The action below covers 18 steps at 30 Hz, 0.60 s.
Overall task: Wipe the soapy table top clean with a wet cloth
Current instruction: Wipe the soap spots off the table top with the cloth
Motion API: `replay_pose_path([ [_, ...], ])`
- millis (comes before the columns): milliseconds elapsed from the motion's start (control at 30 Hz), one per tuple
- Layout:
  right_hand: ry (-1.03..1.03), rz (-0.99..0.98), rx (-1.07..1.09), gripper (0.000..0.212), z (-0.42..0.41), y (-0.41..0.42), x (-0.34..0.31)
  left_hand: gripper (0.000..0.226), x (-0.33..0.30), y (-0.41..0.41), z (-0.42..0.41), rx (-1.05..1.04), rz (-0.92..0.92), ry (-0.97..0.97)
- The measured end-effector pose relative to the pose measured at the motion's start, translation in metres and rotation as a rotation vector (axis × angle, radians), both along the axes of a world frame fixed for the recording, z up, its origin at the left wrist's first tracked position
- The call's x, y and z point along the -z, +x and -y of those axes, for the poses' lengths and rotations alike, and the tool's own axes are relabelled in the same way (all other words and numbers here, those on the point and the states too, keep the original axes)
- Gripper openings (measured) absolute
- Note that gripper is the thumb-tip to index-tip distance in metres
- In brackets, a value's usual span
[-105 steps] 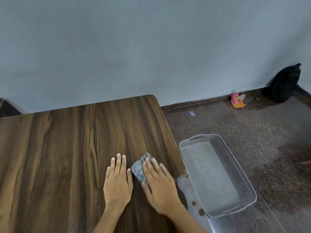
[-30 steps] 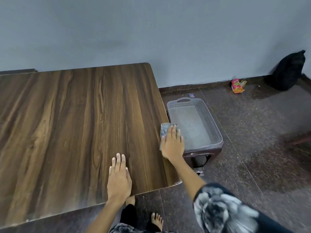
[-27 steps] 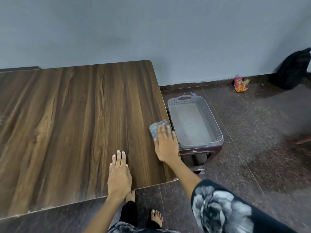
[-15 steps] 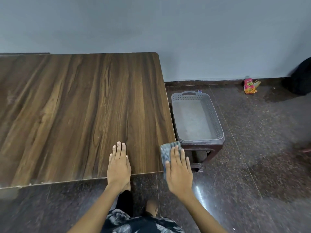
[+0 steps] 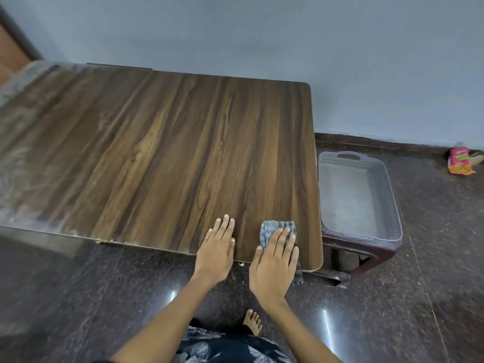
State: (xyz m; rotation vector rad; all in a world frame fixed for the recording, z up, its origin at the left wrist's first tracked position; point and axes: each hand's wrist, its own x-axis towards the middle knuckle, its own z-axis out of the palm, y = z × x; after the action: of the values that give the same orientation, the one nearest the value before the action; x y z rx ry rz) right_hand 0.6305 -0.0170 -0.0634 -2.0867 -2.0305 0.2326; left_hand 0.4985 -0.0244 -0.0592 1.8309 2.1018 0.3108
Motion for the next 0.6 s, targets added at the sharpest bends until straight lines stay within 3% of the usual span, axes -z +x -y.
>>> replay_pose_path([
  [233, -0.038, -0.024, 0.024, 0.062, 0.008, -0.06, -0.003, 0.064, 0.004, -0.048, 0.017, 0.01, -0.007, 0.029],
  [433, -0.084, -0.064, -0.01, 0.064, 0.031, -0.17, -0.006, 0.069, 0.008, -0.128, 0.034, 0.086, -0.048, 0.006],
  [533, -0.11, -0.085, 0.014, 0.065, 0.042, -0.231, -0.009, 0.055, 0.012, -0.188, 0.045, 0.109, -0.078, 0.043],
  [600, -0.123, -0.107, 0.027, 0.064, 0.047, -0.268, -0.011, 0.067, 0.013, -0.227, 0.053, 0.121, -0.086, 0.041],
])
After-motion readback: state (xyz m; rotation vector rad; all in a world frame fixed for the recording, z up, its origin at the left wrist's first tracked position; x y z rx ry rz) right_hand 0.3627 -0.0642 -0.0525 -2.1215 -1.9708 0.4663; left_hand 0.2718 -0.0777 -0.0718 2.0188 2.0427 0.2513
